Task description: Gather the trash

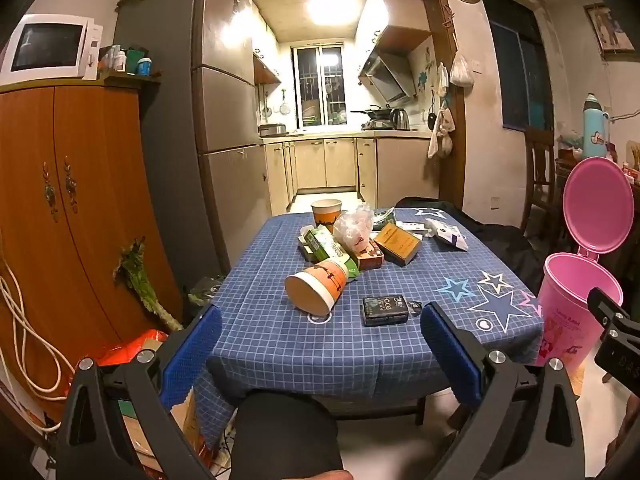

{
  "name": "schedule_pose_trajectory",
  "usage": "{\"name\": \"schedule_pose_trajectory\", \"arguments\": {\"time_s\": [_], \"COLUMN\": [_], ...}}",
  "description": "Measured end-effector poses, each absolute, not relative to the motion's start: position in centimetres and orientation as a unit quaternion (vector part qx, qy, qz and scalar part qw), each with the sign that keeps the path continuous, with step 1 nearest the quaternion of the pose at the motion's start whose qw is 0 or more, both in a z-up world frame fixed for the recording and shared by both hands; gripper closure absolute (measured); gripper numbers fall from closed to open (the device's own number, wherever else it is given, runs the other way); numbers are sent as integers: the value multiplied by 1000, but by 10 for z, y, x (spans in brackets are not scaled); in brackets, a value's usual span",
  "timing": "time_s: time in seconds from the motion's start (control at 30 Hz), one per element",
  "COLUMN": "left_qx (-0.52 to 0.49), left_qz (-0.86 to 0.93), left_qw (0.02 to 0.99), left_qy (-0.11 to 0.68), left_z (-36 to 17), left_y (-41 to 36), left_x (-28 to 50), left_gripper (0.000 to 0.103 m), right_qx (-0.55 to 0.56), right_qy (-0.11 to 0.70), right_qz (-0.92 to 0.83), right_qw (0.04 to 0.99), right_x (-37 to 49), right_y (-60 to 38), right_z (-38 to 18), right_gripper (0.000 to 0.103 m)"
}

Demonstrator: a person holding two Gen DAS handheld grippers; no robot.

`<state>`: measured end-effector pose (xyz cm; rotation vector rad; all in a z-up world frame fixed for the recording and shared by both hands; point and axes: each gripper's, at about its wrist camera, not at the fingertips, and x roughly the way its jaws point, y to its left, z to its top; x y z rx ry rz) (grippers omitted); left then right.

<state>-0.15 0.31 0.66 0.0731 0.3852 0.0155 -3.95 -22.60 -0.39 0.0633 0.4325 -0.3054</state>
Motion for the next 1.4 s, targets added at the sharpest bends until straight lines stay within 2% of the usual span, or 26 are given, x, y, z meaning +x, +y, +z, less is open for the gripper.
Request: {"name": "schedule_pose_trajectory", "arguments": {"time_s": [0.93,1.4], "left_qx": [39,40], "left_qz": [14,24], "left_qw": [980,981], "left_qy": [193,187], "left_z": [3,5], "left_y": [-1,0], "left_x": [-1,-5], "left_gripper": [3,3], "right_qx": [40,97], "right_qy": [230,241], "right_qz": [-129,-38], "right_qw": [964,965], "right_x": [-37,-35], "right_y": [-222,-231], "right_z": [-12,-14], "right_gripper": [5,5]}}
